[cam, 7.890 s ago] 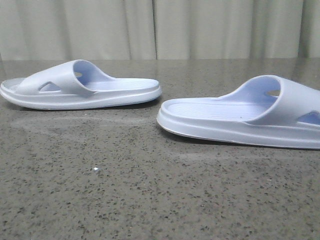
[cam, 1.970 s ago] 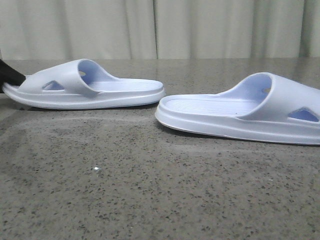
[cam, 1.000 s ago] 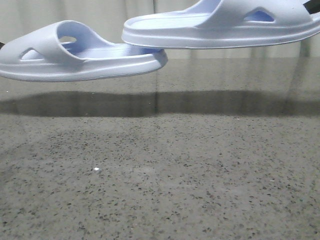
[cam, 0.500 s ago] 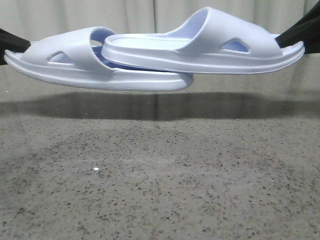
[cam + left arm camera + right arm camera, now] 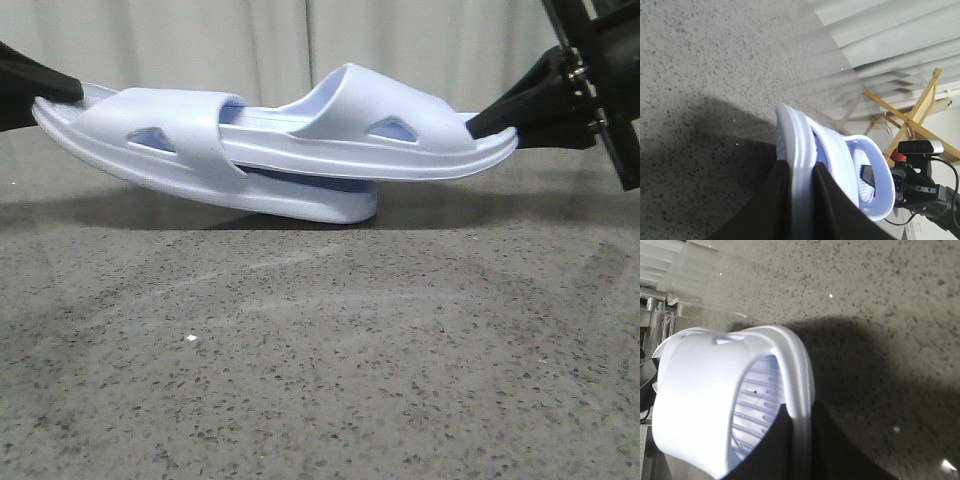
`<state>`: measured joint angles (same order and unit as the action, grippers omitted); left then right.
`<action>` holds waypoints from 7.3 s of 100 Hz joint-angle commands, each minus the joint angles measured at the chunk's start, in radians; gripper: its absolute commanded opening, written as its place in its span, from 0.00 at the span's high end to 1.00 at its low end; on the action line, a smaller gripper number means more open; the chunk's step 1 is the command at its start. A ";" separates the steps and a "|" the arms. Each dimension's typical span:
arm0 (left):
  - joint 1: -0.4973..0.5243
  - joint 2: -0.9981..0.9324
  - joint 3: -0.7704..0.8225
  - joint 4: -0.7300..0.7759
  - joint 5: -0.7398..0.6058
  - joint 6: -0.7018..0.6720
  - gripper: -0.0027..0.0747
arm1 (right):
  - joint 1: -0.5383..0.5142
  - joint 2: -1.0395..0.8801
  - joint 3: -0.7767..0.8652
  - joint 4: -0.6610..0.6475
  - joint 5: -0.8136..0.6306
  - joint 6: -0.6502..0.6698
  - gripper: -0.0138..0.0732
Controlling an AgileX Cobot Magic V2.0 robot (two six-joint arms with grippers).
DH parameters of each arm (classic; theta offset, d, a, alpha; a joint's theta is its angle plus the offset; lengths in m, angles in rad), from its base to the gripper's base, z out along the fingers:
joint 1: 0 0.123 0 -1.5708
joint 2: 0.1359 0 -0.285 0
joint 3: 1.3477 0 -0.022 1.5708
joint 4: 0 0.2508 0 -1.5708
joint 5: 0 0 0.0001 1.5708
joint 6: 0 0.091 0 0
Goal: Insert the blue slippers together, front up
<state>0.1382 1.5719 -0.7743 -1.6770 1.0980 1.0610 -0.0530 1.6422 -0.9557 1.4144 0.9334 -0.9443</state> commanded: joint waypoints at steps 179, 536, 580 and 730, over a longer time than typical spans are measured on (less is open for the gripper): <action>0.158 -0.302 -0.178 0.148 -0.084 0.286 0.95 | -0.255 -0.211 -0.142 -0.078 0.282 -0.015 0.93; -0.184 -1.605 0.787 1.677 -1.020 -1.109 0.95 | 0.244 -1.384 0.758 -0.165 -0.767 -0.081 0.93; -0.184 -1.605 0.787 1.677 -1.020 -1.109 0.95 | 0.244 -1.384 0.758 -0.165 -0.767 -0.081 0.93; -0.184 -1.605 0.787 1.677 -1.019 -1.109 0.95 | 0.046 -1.664 0.987 -1.324 -0.822 0.870 0.93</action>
<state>-0.0361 -0.0042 0.0031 0.0000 0.1517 -0.0488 -0.0009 -0.0094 0.0102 0.1024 0.1797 -0.0755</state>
